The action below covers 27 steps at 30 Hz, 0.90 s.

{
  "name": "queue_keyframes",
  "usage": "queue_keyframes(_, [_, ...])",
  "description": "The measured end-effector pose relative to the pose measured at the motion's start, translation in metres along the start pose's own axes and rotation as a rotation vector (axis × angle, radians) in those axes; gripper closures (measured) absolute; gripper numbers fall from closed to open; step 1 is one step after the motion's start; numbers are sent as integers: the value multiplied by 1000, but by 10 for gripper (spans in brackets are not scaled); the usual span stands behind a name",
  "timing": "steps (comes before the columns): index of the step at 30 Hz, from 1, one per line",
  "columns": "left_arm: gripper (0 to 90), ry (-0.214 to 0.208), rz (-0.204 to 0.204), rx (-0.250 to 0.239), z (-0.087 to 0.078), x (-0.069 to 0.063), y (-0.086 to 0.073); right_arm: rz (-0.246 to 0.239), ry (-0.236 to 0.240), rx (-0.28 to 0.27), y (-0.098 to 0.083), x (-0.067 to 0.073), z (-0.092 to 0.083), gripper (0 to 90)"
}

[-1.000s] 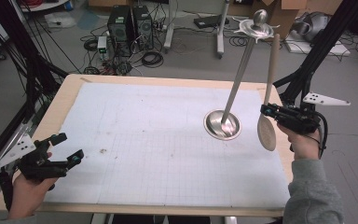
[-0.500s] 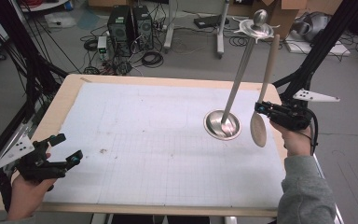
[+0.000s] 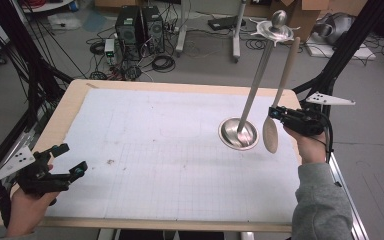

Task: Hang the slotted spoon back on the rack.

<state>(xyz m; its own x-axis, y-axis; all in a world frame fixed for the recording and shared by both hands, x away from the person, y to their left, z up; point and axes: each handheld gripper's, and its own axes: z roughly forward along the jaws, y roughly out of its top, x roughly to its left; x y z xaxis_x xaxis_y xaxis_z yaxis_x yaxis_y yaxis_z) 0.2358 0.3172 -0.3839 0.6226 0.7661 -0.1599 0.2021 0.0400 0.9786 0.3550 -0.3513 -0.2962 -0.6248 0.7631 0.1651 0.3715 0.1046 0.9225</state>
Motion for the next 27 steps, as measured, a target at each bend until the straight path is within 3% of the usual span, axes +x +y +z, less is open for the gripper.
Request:
queue_keyframes(10, [18,1,1,4,-1,-1,-1,8,-27,4,2,3,10,782])
queue_keyframes(20, [18,8,-1,4,-4,0,-1,-15,-63,-6,2,2,12,775])
queue_keyframes(23, [18,9,0,8,-4,0,-2,-35,-65,-2,2,3,12,750])
queue_keyframes(27, [18,9,1,9,-3,0,-2,-58,-85,2,1,7,13,614])
